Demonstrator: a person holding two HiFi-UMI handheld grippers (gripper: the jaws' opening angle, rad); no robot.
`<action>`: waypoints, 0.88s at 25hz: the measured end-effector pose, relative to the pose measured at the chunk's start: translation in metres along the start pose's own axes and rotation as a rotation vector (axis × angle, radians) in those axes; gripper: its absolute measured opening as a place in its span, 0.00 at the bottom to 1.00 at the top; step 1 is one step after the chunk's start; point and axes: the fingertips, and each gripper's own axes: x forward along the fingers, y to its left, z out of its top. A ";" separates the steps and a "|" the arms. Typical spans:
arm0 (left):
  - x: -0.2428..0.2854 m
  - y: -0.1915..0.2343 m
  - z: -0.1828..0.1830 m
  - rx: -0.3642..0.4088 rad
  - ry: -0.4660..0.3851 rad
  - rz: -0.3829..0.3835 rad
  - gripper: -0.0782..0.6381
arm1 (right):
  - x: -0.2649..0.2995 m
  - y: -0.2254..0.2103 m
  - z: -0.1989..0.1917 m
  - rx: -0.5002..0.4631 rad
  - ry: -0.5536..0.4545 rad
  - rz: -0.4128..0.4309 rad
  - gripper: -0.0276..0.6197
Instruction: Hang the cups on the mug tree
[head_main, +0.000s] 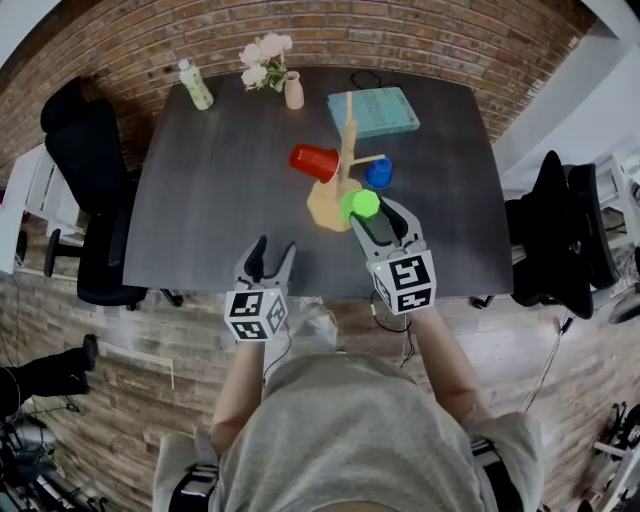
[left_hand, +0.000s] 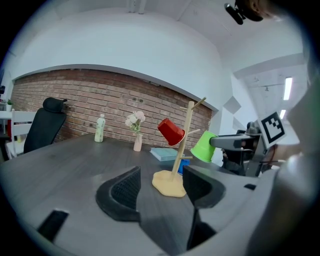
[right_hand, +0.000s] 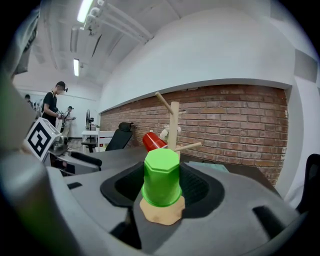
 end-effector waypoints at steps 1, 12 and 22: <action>0.000 0.000 -0.001 0.000 0.003 0.001 0.47 | 0.002 0.001 0.000 0.000 0.001 0.005 0.38; 0.001 0.010 -0.007 -0.013 0.019 0.020 0.47 | 0.026 0.011 -0.012 -0.003 0.028 0.045 0.38; 0.001 0.020 -0.017 -0.031 0.041 0.038 0.47 | 0.041 0.014 -0.020 -0.005 0.053 0.054 0.38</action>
